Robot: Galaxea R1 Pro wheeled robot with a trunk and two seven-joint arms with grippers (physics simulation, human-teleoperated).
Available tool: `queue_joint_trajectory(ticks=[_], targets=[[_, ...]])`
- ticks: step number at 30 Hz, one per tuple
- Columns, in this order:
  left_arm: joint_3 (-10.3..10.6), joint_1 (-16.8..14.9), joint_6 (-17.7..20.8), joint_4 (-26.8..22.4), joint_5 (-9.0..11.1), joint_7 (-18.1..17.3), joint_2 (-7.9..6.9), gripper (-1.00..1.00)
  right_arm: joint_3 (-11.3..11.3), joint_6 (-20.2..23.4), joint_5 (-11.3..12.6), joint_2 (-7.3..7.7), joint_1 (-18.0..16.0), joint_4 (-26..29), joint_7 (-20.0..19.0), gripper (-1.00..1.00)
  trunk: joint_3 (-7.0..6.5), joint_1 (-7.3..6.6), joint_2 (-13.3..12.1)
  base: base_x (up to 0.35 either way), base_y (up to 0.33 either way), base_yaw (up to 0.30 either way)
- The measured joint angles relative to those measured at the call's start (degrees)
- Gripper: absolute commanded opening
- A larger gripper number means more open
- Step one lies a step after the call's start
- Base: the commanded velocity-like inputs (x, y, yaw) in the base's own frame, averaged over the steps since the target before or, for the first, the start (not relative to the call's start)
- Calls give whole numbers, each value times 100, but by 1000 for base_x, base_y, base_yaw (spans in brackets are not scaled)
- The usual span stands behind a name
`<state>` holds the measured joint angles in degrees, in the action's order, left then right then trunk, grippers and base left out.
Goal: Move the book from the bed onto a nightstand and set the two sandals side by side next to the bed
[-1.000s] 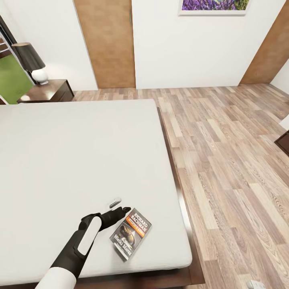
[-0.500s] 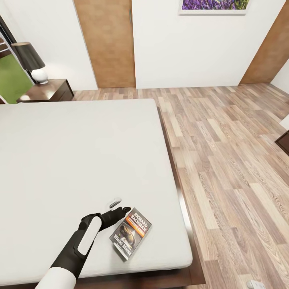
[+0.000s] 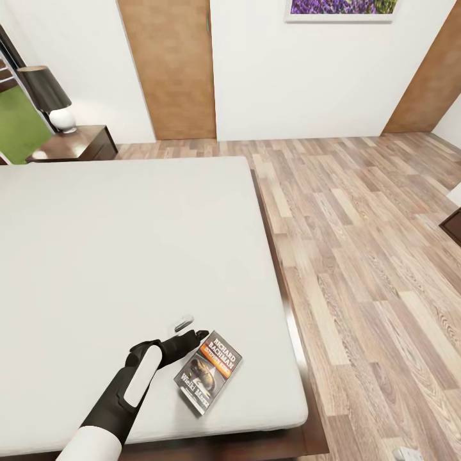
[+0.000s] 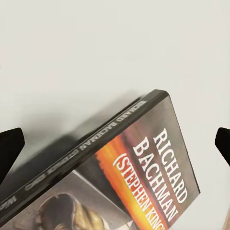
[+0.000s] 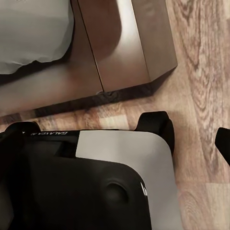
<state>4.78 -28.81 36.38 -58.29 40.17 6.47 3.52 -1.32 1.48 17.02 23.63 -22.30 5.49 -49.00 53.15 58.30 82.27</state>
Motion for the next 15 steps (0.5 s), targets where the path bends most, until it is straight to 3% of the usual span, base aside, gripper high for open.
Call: queue_joint_trajectory(ticks=[7,15], targets=[[0,0,0,1,-1,0,0,100,-2,0,0,0,0,-1,0,100,125,153,279,0,0,0],[0,0,-1,2,0,0,0,100,1,0,1,0,1,-1,0,100,126,154,281,0,0,0]])
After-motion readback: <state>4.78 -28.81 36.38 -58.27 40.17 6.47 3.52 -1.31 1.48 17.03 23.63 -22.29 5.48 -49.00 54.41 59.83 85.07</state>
